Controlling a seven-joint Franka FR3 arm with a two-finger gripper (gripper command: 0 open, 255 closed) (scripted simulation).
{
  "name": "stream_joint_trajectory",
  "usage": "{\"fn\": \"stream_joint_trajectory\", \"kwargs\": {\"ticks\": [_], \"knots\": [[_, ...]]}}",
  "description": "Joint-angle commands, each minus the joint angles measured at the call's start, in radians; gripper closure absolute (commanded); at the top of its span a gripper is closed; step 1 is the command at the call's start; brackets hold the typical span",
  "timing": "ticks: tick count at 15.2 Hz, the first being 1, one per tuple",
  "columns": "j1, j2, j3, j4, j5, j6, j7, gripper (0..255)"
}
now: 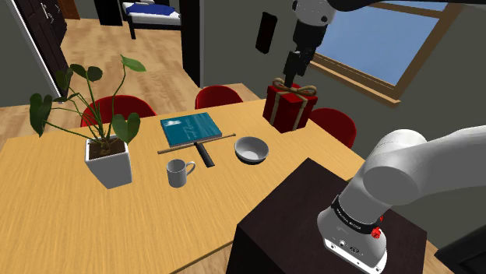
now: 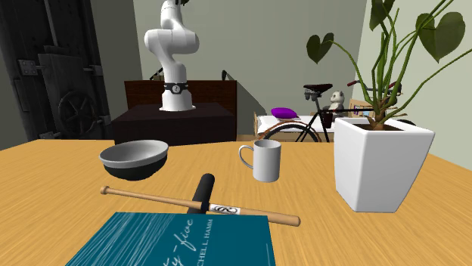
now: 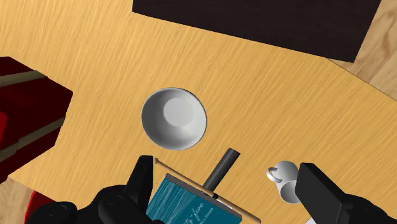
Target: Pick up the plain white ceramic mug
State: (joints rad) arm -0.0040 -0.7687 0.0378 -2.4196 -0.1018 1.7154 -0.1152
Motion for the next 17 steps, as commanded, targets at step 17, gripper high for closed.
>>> {"fn": "stream_joint_trajectory", "kwargs": {"ticks": [17], "knots": [[0.037,0.502,0.176,0.048,0.069,0.354,0.287,0]]}}
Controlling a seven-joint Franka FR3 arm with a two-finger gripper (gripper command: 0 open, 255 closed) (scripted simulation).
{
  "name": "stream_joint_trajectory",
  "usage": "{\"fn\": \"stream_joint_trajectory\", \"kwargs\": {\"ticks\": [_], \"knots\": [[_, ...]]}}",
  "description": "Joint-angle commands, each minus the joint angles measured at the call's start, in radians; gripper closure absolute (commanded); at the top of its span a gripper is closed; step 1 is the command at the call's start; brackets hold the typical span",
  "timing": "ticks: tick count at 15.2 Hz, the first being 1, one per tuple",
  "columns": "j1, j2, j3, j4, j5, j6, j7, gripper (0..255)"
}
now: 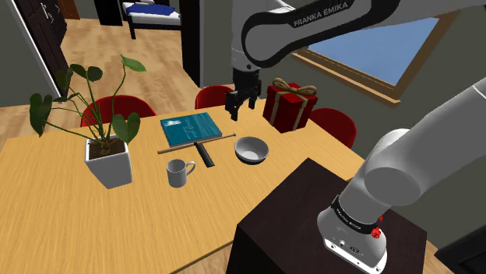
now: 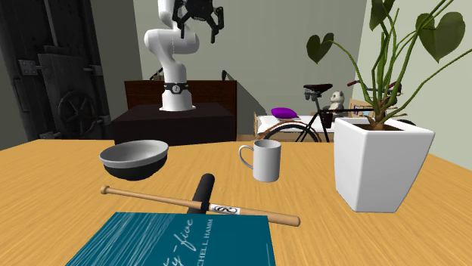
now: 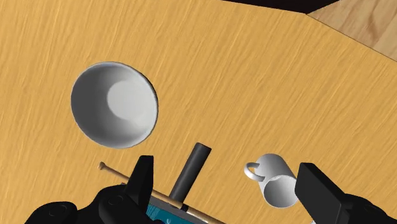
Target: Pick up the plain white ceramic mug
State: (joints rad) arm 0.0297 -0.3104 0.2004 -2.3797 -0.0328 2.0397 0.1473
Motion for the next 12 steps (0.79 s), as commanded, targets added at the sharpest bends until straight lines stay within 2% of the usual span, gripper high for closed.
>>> {"fn": "stream_joint_trajectory", "kwargs": {"ticks": [1,12], "knots": [[0.005,0.082,0.023,0.022,-0.002,0.048,0.043,0],[0.049,0.517,0.076,0.256,-0.076,0.179,0.243,0]]}}
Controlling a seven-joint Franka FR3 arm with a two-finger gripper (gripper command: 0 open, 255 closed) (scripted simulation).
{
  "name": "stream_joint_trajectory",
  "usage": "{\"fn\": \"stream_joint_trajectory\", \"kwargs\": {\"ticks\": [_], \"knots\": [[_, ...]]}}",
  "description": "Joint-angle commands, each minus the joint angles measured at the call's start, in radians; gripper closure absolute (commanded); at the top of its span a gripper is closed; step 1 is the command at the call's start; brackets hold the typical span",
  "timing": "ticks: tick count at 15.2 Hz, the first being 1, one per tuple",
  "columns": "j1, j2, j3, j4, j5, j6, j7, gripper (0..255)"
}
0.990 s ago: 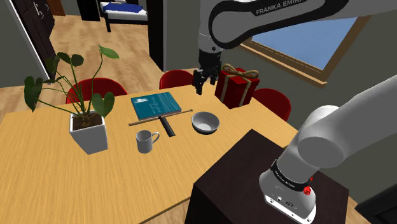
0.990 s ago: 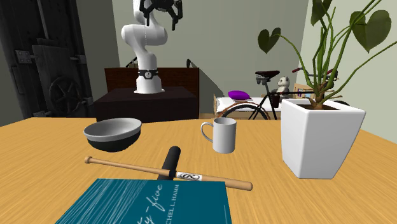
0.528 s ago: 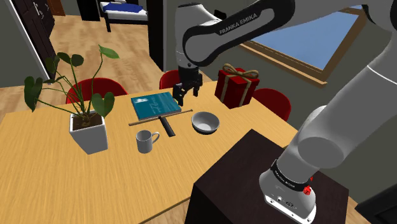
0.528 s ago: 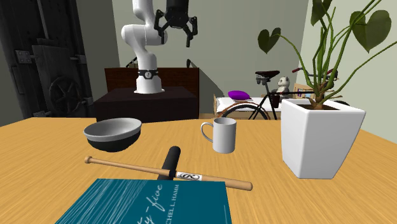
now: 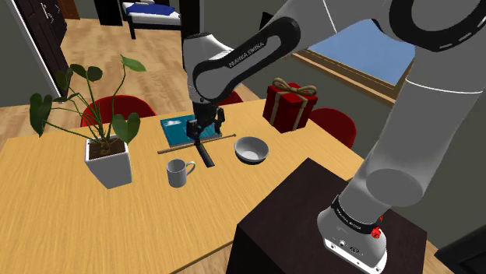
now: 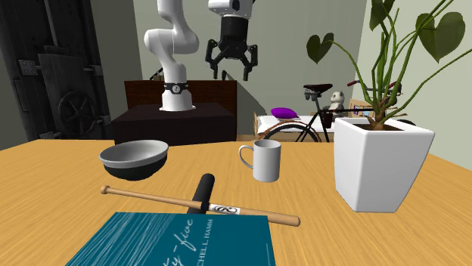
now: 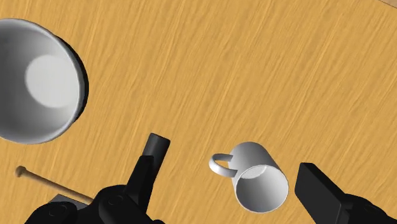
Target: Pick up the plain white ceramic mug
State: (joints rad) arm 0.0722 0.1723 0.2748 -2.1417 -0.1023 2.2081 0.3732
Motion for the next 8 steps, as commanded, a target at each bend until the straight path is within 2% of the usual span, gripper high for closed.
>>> {"fn": "stream_joint_trajectory", "kwargs": {"ticks": [1,8], "knots": [[0.014,0.075,0.002,0.047,-0.014,0.016,0.033,0],[0.079,0.356,-0.012,0.283,-0.053,0.024,0.121,0]]}}
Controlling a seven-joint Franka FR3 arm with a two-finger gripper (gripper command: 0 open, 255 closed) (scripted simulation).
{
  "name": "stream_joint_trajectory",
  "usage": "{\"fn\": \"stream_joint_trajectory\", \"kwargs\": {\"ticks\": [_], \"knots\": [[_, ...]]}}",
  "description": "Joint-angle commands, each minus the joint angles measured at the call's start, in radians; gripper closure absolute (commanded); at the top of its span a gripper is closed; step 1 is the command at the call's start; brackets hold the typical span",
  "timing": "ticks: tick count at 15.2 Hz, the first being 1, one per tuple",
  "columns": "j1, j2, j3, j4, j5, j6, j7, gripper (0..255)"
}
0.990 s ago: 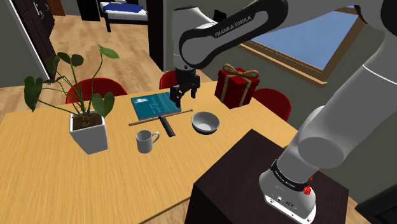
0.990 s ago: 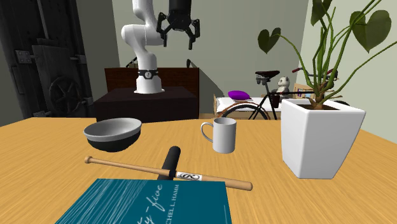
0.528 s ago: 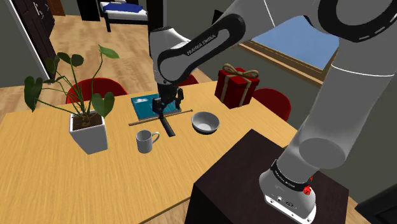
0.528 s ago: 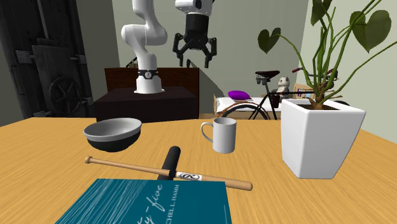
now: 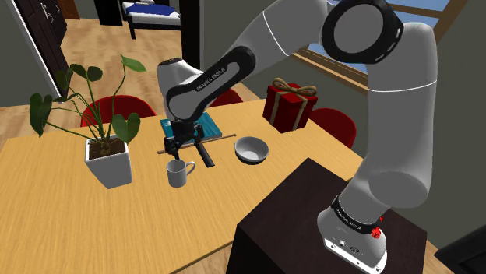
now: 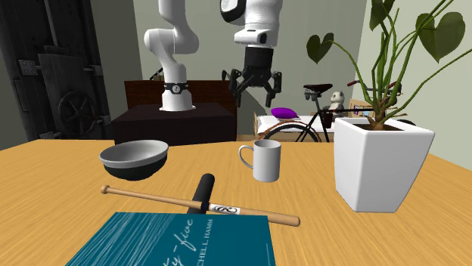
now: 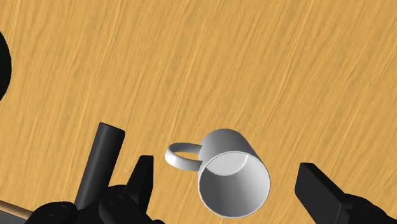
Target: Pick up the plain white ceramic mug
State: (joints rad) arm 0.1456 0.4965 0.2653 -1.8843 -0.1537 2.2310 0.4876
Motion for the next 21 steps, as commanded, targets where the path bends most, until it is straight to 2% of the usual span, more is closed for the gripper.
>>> {"fn": "stream_joint_trajectory", "kwargs": {"ticks": [1,9,18,19,21], "knots": [[0.015,0.073,-0.005,0.065,-0.005,-0.002,0.016,0],[0.093,0.39,-0.025,0.422,-0.01,-0.068,0.061,0],[0.103,0.47,-0.037,0.454,-0.02,-0.02,0.062,0],[0.102,0.468,-0.037,0.452,-0.02,-0.02,0.061,255],[0.102,0.468,-0.037,0.452,-0.02,-0.021,0.061,255]]}}
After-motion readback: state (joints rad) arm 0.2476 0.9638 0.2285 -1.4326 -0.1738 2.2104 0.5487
